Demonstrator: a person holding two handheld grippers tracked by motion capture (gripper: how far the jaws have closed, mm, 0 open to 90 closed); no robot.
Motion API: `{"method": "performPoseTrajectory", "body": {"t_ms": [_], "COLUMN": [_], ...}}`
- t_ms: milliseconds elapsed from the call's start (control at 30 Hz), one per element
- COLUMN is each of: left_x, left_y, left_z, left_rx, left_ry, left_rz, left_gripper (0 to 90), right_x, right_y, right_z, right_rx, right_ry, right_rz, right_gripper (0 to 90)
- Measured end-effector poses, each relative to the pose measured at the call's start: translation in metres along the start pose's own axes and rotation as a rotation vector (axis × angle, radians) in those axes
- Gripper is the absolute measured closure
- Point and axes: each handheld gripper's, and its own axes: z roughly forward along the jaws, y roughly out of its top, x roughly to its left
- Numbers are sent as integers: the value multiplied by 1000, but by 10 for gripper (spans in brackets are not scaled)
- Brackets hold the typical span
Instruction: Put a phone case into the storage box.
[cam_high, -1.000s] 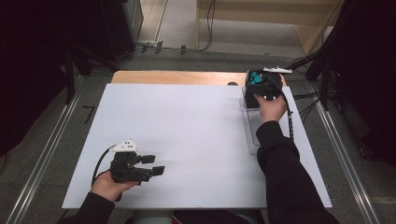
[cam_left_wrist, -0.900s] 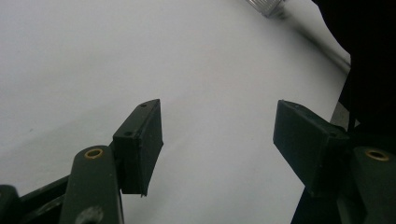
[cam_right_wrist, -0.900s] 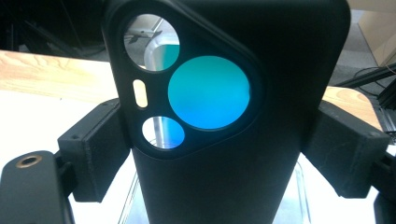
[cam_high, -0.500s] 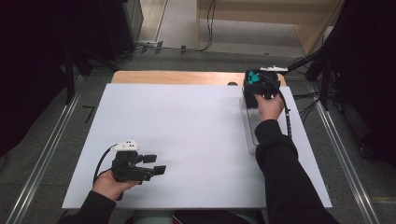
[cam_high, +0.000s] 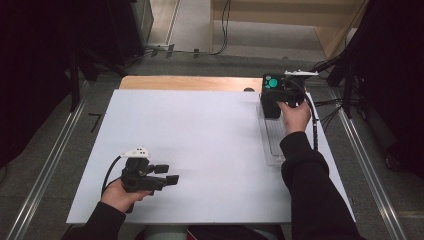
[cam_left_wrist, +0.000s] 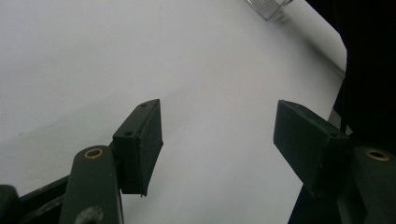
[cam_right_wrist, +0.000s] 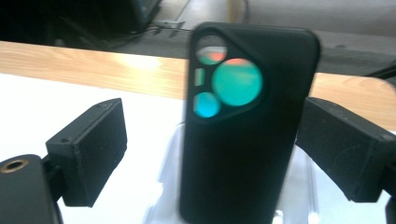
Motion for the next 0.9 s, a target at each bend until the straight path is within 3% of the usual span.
{"method": "performPoseTrajectory", "body": {"t_ms": [67,200,500,667,900], "left_x": [1,5,8,6,6], "left_y": [2,5,10,11,12], "left_z": [1,2,4,6,6], "left_rx": [5,18,21,28,24], "left_ry": [3,16,5,-3,-15], "left_rz": [1,-3,1,15,20], "left_gripper": [330,329,329,329,329], "right_x": [5,20,48,59,70], "right_y": [-3,-12,-28,-34,-43], "right_z": [-4,-9,-18,-26,-42], "right_rx": [22,51,126,137,172], "right_ry": [41,104,224,290,379], "right_rz": [5,-19,-89,-114,-150], "right_gripper": [73,80,145,243,280]}}
